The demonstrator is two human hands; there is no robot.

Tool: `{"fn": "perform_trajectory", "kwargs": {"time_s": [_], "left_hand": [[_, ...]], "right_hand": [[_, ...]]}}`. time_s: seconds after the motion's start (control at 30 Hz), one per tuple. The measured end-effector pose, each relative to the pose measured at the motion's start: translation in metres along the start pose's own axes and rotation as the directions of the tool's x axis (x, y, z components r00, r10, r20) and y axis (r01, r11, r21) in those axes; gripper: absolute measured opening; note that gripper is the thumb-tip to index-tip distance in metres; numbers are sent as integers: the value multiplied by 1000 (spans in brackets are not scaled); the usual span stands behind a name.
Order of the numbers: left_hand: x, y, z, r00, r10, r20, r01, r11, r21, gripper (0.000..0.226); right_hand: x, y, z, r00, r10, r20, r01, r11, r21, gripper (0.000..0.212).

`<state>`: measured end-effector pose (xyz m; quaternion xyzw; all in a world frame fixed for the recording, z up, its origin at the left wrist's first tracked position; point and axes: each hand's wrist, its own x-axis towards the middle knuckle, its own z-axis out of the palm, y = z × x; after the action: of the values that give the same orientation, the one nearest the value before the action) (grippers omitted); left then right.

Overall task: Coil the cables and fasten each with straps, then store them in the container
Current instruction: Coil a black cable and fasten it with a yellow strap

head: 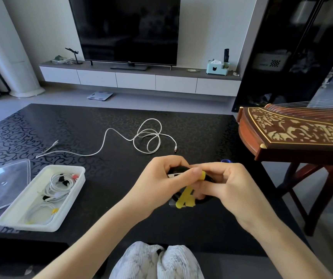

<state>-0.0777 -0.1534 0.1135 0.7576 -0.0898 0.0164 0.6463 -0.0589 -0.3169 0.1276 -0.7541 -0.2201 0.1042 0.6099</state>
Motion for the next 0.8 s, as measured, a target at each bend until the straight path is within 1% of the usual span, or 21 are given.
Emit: {"fn": "perform_trajectory", "kwargs": {"time_s": [0.03, 0.1, 0.17, 0.2, 0.23, 0.3, 0.33, 0.4, 0.43, 0.5, 0.53, 0.57, 0.63, 0.7, 0.8], "left_hand": [[0, 1, -1, 1000, 15, -3, -15, 1000, 26, 31], [0, 2, -3, 999, 48, 4, -48, 995, 89, 28], [-1, 3, -4, 999, 48, 15, -49, 992, 115, 26], [-1, 4, -4, 999, 28, 18, -30, 995, 99, 23], [-1, 3, -5, 1000, 2, 21, -3, 997, 75, 20], [-1, 2, -5, 999, -28, 39, 25, 997, 78, 17], [-1, 1, -5, 998, -37, 53, 32, 994, 101, 19], [0, -3, -4, 994, -72, 83, 60, 988, 140, 25], [1, -5, -2, 991, -101, 84, 88, 985, 147, 29], [3, -9, 2, 982, -185, 45, 178, 976, 123, 35], [4, -10, 5, 973, -230, 24, 227, 969, 101, 37], [5, -12, 7, 963, -270, 5, 268, 960, 81, 38], [8, -16, 10, 944, -328, -26, 328, 944, 21, 37], [10, -17, 10, 923, -382, -46, 377, 922, -92, 34], [12, -17, 7, 892, -452, -5, 436, 864, -252, 33]], "right_hand": [[2, 0, -3, 998, 45, 43, -48, 998, 51, 29], [5, 1, -9, 976, 129, 173, -153, 979, 138, 35], [7, 3, -12, 942, 172, 288, -255, 924, 284, 44], [8, 3, -13, 938, 171, 302, -279, 889, 363, 47], [8, 3, -14, 945, 168, 280, -281, 857, 433, 45], [9, 2, -14, 964, 182, 195, -259, 813, 521, 36], [10, 0, -13, 971, 191, 145, -238, 836, 494, 35], [14, 1, -10, 984, 175, 6, -169, 939, 299, 35], [16, 1, -7, 987, 143, -75, -127, 973, 193, 35], [16, 3, -1, 980, 22, -198, -17, 999, 27, 23], [15, 5, 1, 972, -51, -229, 41, 998, -48, 15], [14, 9, 3, 964, -116, -239, 91, 989, -114, 10], [12, 19, 3, 946, -225, -231, 180, 963, -199, 10], [10, 33, 4, 920, -343, -190, 285, 917, -279, 12], [9, 51, 7, 829, -549, -101, 453, 768, -453, 18]]}}
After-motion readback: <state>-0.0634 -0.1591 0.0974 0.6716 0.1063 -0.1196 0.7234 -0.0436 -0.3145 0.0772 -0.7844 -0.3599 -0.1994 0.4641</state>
